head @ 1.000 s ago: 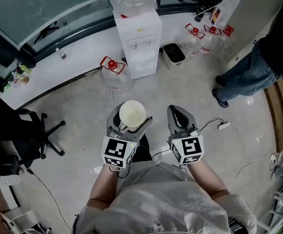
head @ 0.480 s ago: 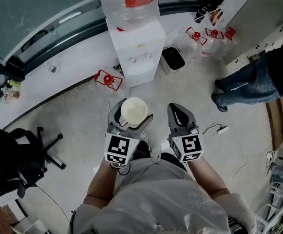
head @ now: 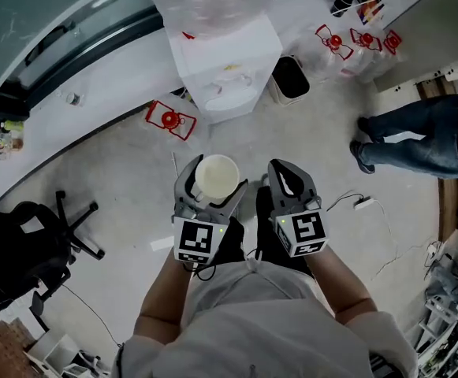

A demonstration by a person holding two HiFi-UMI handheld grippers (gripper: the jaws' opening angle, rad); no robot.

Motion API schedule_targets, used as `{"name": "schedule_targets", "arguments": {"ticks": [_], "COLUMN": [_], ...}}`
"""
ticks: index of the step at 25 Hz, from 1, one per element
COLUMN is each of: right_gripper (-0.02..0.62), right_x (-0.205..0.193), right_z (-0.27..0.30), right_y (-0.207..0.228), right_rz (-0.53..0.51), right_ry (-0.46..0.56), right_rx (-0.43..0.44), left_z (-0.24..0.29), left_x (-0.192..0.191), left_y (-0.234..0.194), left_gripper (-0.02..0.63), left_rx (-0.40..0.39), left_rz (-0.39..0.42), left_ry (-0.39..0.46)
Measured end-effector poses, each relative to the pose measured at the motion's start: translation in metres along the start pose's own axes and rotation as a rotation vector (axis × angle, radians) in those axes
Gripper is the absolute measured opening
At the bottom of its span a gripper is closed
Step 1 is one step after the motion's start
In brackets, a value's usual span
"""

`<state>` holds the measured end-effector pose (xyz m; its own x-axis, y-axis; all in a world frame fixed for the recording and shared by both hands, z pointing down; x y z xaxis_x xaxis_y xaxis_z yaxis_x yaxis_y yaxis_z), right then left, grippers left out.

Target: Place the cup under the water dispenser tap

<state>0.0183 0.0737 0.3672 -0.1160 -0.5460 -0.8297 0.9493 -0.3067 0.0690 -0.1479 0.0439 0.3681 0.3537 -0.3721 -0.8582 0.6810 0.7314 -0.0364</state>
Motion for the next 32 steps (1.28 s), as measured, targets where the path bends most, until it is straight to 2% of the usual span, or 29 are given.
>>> {"name": "schedule_targets", "arguments": {"ticks": [5, 8, 11, 15, 20, 25, 32], "right_gripper": [0.029, 0.029, 0.029, 0.029, 0.029, 0.029, 0.029], "right_x": [-0.005, -0.006, -0.018, -0.040, -0.066, -0.071, -0.099], "right_z": [0.038, 0.063, 0.090, 0.131, 0.175, 0.213, 0.261], "right_y": [0.025, 0.044, 0.068, 0.099, 0.119, 0.119, 0.110], "right_rz": [0.042, 0.001, -0.018, -0.024, -0.039, -0.121, -0.163], "right_ry": [-0.025, -0.040, -0.065, -0.104, -0.116, -0.078, -0.045], "right_rx": [0.120, 0.146, 0.164, 0.201, 0.260, 0.279, 0.301], "left_z": [0.037, 0.067, 0.100, 0.147, 0.198, 0.245, 0.293], "left_x": [-0.010, -0.022, -0.040, -0.067, -0.115, -0.157, -0.196], "left_y": [-0.004, -0.004, -0.005, -0.008, -0.026, -0.047, -0.085], "left_gripper": [0.443, 0.443, 0.443, 0.443, 0.443, 0.443, 0.443], "left_rx": [0.075, 0.130, 0.144, 0.172, 0.271, 0.333, 0.372], "left_rz": [-0.035, -0.030, -0.097, -0.147, -0.258, -0.222, -0.241], "left_ry": [0.017, -0.006, -0.042, -0.067, -0.082, -0.071, -0.072]}}
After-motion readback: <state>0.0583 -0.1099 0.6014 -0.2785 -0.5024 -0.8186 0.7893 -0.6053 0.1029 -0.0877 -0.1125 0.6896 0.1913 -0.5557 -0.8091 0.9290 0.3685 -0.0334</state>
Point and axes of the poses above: the fingertips, and each gripper's own axes: z forward along the fingers, y to its right, x out of its top, the point moved 7 cm from there along -z, backward along the fingers, and after that the axes turned 10 degrees about -y, right-handed, at the moved point
